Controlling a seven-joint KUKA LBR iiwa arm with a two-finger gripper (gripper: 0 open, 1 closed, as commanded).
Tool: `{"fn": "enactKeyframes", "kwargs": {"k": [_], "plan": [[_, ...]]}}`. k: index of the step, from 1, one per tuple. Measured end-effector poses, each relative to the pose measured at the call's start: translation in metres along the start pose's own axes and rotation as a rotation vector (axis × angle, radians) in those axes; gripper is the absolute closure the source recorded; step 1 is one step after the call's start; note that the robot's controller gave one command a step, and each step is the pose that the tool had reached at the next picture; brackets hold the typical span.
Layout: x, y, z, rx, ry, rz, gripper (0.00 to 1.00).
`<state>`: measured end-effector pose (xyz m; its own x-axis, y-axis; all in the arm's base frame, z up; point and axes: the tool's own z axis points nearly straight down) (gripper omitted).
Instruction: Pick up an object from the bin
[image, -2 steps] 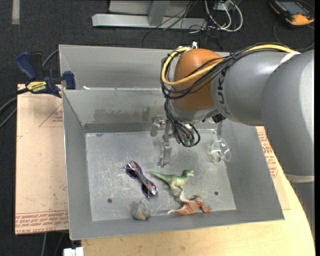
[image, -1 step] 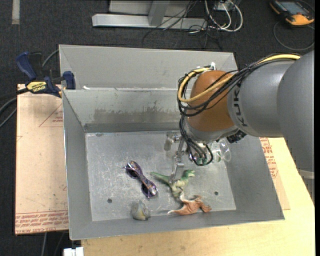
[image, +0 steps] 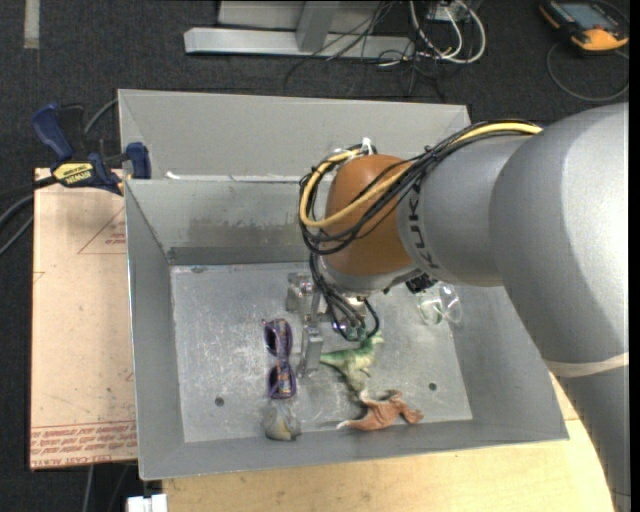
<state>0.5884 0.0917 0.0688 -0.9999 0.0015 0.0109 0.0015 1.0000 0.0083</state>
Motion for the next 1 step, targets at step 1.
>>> {"fn": "enactKeyframes", "kwargs": {"k": [1], "plan": [[0.0439, -0.0799, -0.0016, 0.005, -0.01, -0.132, 0.0]]}}
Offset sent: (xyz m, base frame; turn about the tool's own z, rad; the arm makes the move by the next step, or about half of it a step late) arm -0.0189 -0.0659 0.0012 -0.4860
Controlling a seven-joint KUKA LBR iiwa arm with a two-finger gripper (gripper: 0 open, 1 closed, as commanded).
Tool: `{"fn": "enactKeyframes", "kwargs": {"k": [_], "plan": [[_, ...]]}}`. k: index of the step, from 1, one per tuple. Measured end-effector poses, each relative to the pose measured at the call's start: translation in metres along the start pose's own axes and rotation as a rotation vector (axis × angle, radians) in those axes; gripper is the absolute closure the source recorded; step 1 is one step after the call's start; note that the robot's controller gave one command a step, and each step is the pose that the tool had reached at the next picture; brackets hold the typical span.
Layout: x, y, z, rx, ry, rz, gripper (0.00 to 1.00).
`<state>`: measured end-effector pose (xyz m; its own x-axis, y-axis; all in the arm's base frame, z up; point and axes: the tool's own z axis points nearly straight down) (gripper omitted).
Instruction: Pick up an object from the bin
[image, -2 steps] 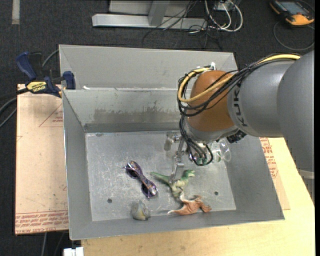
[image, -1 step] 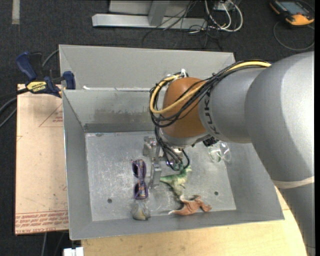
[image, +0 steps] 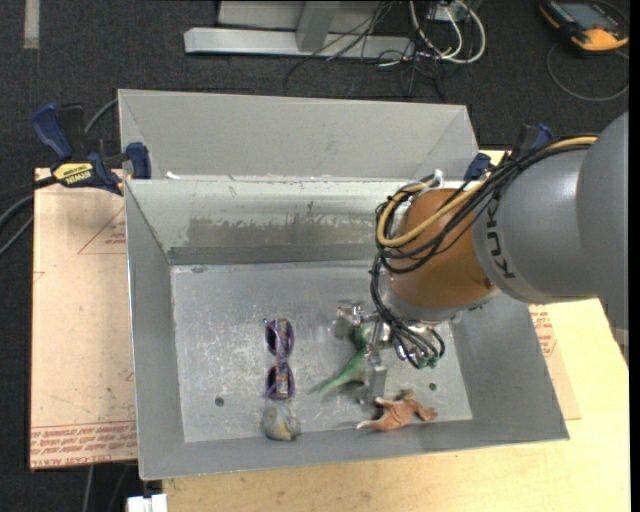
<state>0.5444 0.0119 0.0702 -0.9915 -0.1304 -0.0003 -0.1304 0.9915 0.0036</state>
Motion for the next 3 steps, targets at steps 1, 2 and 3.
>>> {"fn": "enactKeyframes", "kwargs": {"k": [1, 2, 3], "plan": [[-0.028, 0.012, 0.0, -0.009, 0.004, -0.351, 1.0], [-0.028, 0.011, 0.0, -0.009, 0.003, -0.35, 1.0], [-0.023, 0.008, -0.135, -0.01, 0.001, -0.341, 1.0]]}}
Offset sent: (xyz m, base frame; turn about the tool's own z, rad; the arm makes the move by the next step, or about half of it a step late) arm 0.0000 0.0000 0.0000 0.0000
